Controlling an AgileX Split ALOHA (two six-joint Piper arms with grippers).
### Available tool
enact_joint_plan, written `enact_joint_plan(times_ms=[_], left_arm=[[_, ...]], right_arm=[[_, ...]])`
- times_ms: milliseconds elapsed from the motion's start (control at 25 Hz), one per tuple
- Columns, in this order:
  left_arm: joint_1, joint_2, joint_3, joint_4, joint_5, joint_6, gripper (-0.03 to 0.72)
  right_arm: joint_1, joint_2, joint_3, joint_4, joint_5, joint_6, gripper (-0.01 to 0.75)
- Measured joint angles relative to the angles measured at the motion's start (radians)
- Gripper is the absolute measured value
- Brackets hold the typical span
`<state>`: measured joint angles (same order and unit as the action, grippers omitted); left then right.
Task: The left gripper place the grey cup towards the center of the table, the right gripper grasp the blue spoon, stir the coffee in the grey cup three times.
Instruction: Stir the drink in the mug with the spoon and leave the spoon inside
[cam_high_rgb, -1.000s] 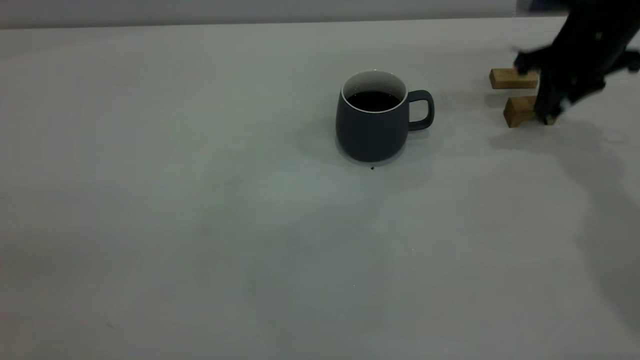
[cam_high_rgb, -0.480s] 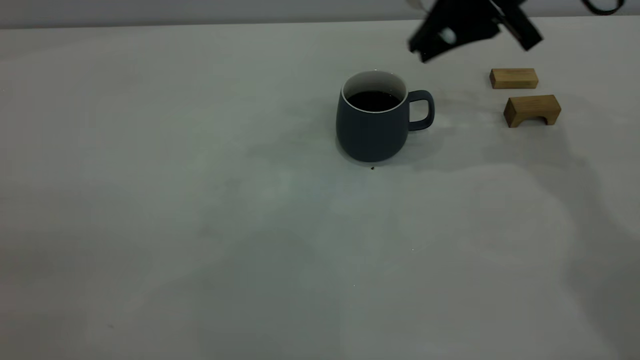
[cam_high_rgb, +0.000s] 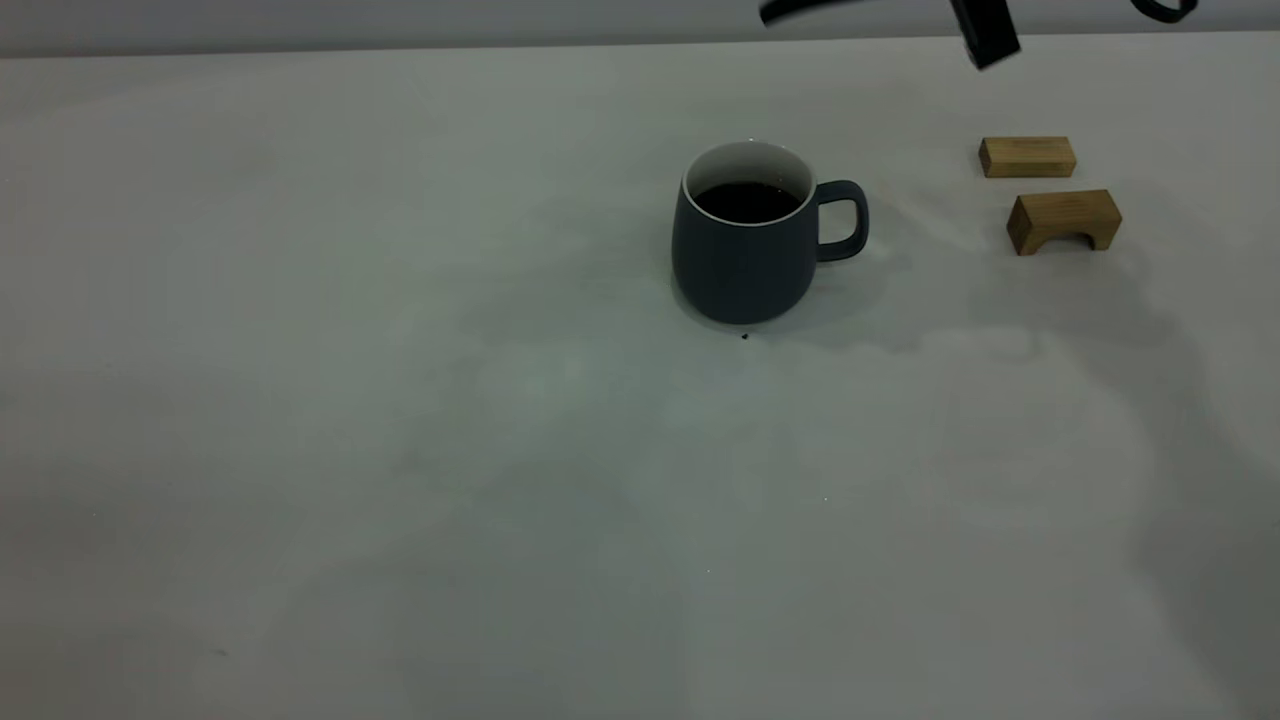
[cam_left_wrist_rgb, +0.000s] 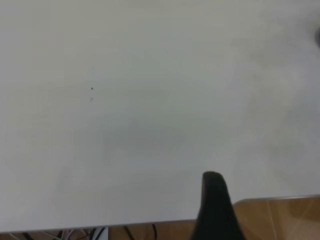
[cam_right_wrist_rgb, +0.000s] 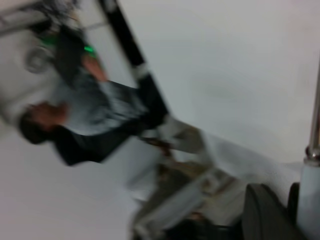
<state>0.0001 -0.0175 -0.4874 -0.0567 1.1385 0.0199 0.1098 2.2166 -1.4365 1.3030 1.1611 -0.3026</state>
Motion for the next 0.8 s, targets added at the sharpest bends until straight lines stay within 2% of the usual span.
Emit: enact_joint_plan(times_ms=[240, 320, 400, 600, 720, 800], left_arm=[[0.000, 0.000, 0.000, 0.000, 0.000, 0.000, 0.585], [0.000, 0.000, 0.000, 0.000, 0.000, 0.000, 0.585], [0.000, 0.000, 0.000, 0.000, 0.000, 0.000, 0.585], [0.000, 0.000, 0.000, 0.000, 0.000, 0.000, 0.585], [0.000, 0.000, 0.000, 0.000, 0.000, 0.000, 0.585], [0.000, 0.000, 0.000, 0.000, 0.000, 0.000, 0.585]], right_arm=[[-0.005, 0.001, 0.000, 0.194, 0.001, 0.042, 0.111], [-0.009, 0.001, 0.000, 0.233, 0.001, 0.112, 0.111], [-0.014, 0.001, 0.000, 0.252, 0.001, 0.245, 0.111], [-0.015, 0.001, 0.000, 0.268, -0.015, 0.749, 0.111], [-0.015, 0.001, 0.000, 0.268, -0.025, 0.950, 0.111], [-0.015, 0.001, 0.000, 0.268, -0.046, 1.005, 0.111]])
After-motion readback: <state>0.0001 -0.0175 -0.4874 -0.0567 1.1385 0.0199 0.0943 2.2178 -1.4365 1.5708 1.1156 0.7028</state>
